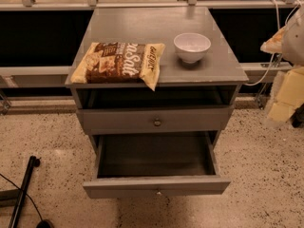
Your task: Close middle drawer
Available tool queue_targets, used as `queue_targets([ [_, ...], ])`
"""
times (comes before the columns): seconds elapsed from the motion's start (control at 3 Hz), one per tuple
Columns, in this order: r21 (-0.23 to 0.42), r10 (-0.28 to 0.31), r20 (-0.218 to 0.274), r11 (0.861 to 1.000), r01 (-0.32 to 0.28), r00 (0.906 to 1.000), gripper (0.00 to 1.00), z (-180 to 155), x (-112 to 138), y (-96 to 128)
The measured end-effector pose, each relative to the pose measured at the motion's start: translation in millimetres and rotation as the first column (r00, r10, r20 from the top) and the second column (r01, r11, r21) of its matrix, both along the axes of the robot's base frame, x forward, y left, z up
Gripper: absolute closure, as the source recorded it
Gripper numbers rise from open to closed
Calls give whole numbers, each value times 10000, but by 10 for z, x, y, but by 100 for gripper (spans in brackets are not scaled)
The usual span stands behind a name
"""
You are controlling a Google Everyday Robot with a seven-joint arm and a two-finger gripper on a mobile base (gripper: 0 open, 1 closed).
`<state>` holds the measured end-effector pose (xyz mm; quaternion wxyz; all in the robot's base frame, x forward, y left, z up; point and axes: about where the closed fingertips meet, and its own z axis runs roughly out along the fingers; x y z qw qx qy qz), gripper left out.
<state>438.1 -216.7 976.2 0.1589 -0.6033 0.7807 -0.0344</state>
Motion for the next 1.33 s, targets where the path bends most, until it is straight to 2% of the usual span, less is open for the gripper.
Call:
queue_targets([
  [0.33, 1, 0, 0, 10000, 0, 10000, 0, 0, 0, 0],
  [0.67, 628, -99, 70, 9980, 94, 9999, 0, -232, -27, 34],
  [1.0, 2273, 409, -152, 9732, -364, 9990, 0, -927, -212, 275],
  [1.33, 3439, 414, -189, 9384, -323, 9990, 0, -1404, -383, 369],
])
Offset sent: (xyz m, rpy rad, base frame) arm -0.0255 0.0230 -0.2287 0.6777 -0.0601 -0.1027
